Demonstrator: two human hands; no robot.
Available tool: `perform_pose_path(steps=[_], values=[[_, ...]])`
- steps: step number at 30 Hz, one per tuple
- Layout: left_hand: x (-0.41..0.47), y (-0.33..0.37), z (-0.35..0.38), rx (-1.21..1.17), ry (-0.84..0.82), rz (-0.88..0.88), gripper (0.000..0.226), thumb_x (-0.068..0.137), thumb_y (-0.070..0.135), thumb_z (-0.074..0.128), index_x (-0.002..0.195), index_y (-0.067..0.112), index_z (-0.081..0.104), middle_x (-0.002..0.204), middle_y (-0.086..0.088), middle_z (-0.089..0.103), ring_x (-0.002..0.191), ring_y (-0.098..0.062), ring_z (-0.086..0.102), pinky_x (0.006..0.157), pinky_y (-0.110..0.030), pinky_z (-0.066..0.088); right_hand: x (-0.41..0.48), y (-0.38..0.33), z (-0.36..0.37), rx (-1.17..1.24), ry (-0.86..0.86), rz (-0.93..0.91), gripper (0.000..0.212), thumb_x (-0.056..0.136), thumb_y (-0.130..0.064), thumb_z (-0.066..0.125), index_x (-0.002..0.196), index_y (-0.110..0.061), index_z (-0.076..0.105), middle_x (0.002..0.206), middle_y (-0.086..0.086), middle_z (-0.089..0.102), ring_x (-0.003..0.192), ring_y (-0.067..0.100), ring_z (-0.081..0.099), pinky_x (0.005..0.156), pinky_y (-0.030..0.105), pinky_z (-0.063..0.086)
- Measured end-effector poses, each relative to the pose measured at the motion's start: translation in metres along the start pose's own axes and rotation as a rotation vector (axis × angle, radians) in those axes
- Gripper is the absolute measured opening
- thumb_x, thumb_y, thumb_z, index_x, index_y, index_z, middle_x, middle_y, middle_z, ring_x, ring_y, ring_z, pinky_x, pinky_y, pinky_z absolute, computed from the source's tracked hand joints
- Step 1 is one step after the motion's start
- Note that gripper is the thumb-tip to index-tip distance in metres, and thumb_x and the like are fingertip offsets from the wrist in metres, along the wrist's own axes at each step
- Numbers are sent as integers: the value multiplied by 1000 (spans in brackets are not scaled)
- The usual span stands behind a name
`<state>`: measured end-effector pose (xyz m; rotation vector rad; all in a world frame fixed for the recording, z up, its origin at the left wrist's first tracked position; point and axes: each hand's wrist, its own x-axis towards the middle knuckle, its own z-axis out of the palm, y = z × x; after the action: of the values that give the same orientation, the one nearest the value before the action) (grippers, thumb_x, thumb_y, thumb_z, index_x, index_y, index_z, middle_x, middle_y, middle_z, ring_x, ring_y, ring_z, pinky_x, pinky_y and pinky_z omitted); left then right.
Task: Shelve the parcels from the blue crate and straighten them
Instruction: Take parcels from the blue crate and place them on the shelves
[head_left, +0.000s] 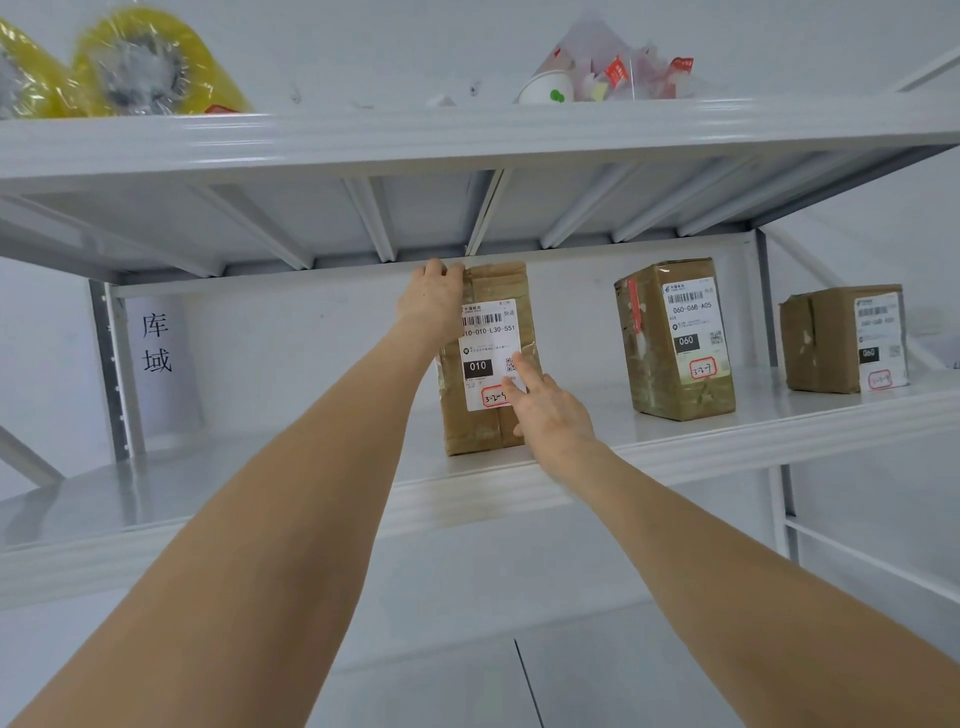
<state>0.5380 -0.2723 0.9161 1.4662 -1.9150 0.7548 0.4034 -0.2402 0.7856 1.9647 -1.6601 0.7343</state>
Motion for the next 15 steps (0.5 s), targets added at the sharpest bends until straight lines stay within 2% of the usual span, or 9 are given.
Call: perform_pose_path(steps=[4,5,7,9,11,13,15], values=[[0,2,-5,37,-6,9,74,82,15,69,144,12,29,137,-11,36,128,-27,35,97,-38,43,-2,-1,2,126,19,12,55,99,-7,44,150,-13,26,161,3,6,141,32,28,109,44,36],[-1,2,-6,46,-3,6,74,83,15,69,145,11,28,137,-11,36,129,-27,35,96,-38,43,-2,-2,3,130,25,17,55,98,-7,44,150,-13,26,160,3,8,140,32,30,108,45,38],[-4,5,-7,66,2,14,76,84,14,67,147,11,24,140,-12,35,131,-28,34,97,-38,42,-2,-2,1,100,34,48,61,93,-1,52,147,-15,28,157,3,12,129,28,41,96,41,48],[-7,7,-8,89,6,35,79,84,13,65,149,10,19,143,-13,33,133,-29,33,100,-39,40,-3,-3,-1,70,40,60,65,90,0,56,146,-18,28,155,3,13,123,25,44,89,39,52],[-12,9,-10,110,8,59,81,84,13,65,149,9,17,146,-13,30,134,-29,32,102,-38,38,-6,-5,-4,68,41,71,63,93,-6,56,147,-19,25,155,6,16,125,28,44,89,38,50],[-19,11,-12,131,14,81,80,83,13,66,148,9,20,146,-13,30,134,-29,32,103,-37,37,-8,-8,-8,-24,63,69,64,92,-13,60,146,-22,26,154,8,15,123,27,44,78,33,45],[-26,13,-13,136,10,87,79,82,14,68,147,9,22,145,-13,31,133,-30,34,102,-37,38,-9,-11,-11,-85,77,63,64,91,-17,63,145,-23,29,154,9,14,123,27,41,77,34,40]])
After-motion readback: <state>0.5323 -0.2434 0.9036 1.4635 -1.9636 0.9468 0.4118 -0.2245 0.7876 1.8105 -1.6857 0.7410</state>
